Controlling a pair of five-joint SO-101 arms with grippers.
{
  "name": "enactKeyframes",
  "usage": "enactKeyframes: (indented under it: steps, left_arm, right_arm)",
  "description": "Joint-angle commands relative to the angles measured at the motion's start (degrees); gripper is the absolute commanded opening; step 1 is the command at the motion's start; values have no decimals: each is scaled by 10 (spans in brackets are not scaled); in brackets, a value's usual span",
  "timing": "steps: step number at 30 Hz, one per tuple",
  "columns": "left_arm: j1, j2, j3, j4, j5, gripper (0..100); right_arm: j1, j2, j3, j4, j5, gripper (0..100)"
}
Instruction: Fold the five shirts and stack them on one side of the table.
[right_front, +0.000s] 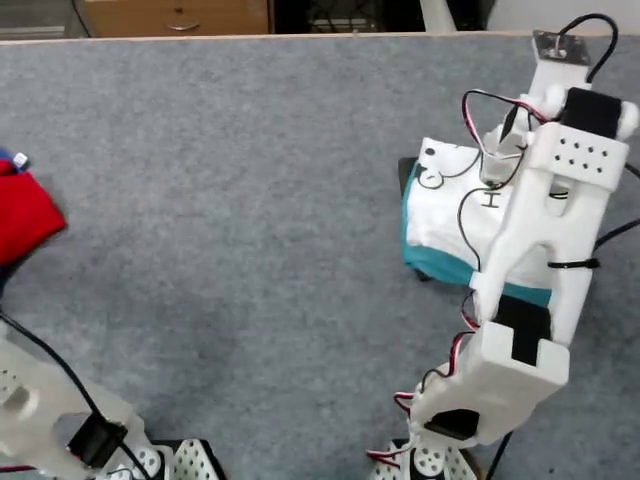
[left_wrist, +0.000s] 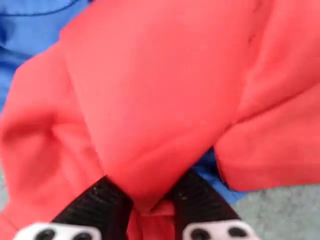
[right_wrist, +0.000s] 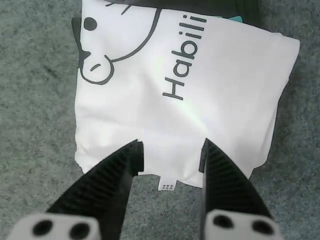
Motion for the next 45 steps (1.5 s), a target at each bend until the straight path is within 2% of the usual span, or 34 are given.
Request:
enactKeyframes:
  steps: [1, 8, 12, 17, 25, 28, 30, 32, 33, 37, 40, 42, 45]
  left_arm:
    - [13, -6, -59, 85, 0, 30]
    - [111, -155, -65, 215, -1, 27]
    - [209, -302, -4, 251, -4, 27]
    - [382, -498, 147, 273, -4, 27]
    - [740, -787, 385, 276, -4, 37]
    - [820, -870, 431, 291, 9, 177]
    - [804, -920, 429, 302, 63, 273]
    - [735, -964, 412, 299, 112, 305]
    - [686, -983, 406, 292, 113, 310]
    - [471, -989, 445, 229, 68, 311]
    - [320, -938, 530, 122, 38, 315]
    - [247, -874, 574, 58, 19, 315]
    - [168, -760, 575, 25, -47, 312]
  right_arm:
    - [-8, -36, -15, 4, -34, 185]
    - [-31, -36, -20, 4, -70, 185]
    - [-53, -36, -22, 4, -74, 185]
    - [-64, -36, -22, 4, -74, 185]
    - [-65, -36, -21, 4, -71, 188]
    - [-85, -36, -17, 4, -71, 201]
    - [-118, -34, -17, 4, -73, 253]
    - [-164, -32, -16, 4, -74, 326]
    - [-193, -31, -16, 4, -74, 356]
    - [-338, -6, -19, 1, -105, 399]
    - [-455, 51, -22, -10, -161, 399]
    - [-527, 98, -22, -24, -182, 399]
    - [-607, 164, -22, -55, -190, 398]
